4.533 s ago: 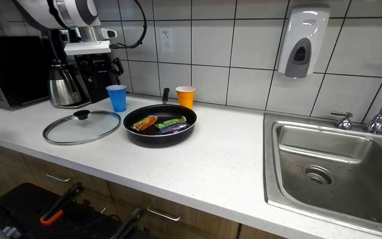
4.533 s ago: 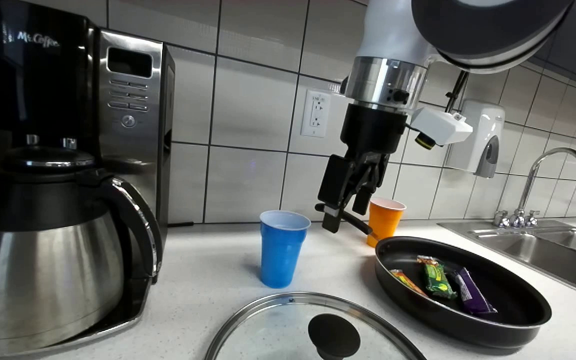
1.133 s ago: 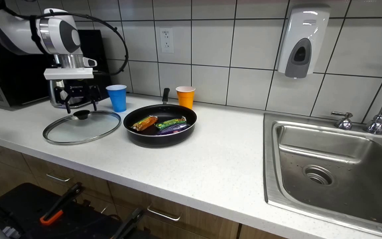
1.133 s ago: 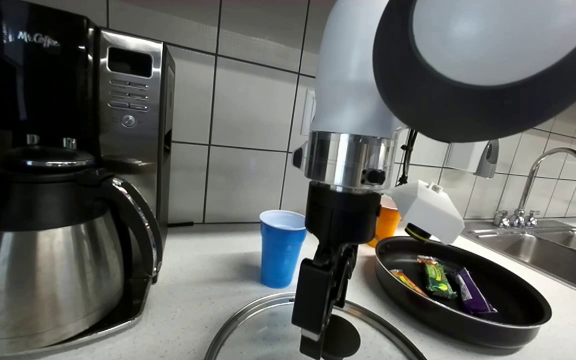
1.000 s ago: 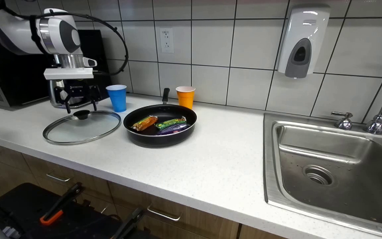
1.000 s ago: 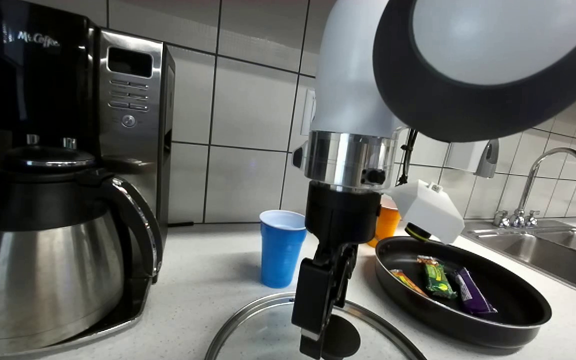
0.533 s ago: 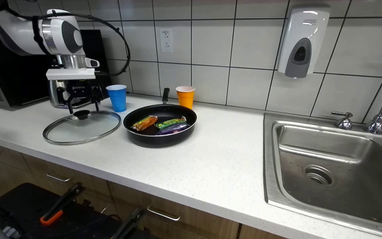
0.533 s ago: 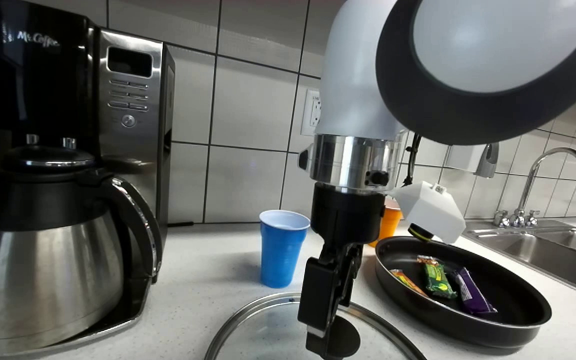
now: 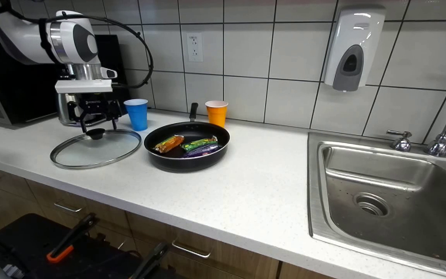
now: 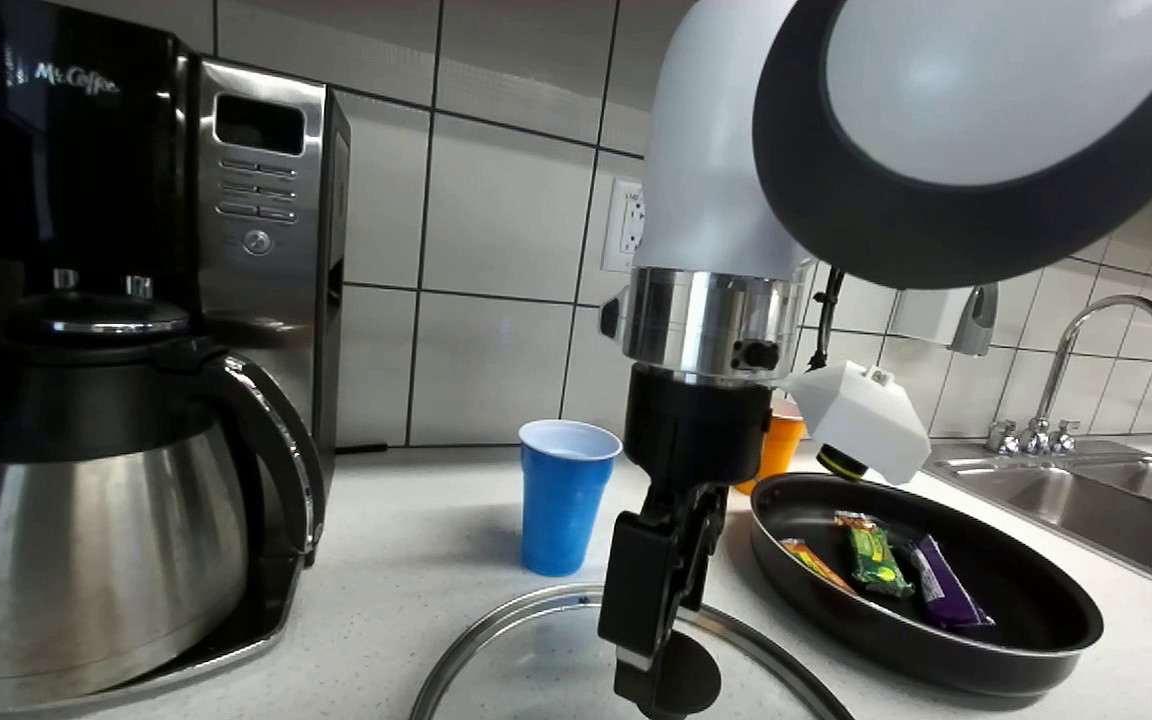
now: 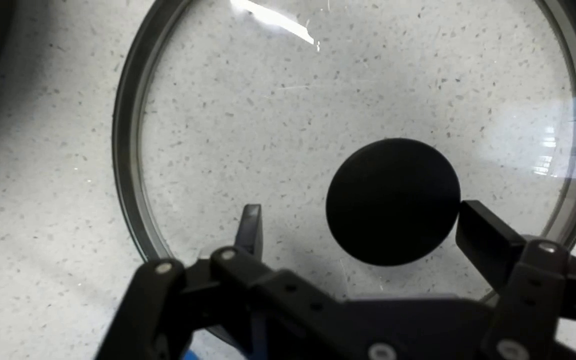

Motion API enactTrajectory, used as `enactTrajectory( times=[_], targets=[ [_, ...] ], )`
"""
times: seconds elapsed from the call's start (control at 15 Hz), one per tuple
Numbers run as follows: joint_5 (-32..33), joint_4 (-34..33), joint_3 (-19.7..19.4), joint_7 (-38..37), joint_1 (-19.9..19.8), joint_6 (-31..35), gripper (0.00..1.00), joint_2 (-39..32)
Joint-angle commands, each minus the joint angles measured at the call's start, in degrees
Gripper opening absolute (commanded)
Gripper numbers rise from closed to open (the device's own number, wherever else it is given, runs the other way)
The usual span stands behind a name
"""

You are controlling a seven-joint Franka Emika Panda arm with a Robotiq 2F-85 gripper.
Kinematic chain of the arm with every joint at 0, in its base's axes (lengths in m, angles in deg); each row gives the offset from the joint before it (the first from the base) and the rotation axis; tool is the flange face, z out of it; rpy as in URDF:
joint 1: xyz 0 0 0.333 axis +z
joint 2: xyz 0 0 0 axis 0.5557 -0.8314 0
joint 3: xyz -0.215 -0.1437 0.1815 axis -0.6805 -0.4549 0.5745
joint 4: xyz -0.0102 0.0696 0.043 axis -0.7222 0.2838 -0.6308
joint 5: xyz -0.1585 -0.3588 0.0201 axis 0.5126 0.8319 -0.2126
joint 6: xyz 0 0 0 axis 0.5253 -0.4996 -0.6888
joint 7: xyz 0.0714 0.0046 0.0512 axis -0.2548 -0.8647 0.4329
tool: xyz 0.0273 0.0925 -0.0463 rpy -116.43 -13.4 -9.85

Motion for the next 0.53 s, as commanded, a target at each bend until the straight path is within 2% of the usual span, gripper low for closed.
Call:
enactTrajectory(
  times=[0.0,0.47],
  targets=[
    [-0.05,0.05,0.37,0.17,-0.24,-0.17,1.00,0.24],
    [0.54,0.03,1.03,-0.12,0.82,-1.18,1.00,0.86]
  ],
)
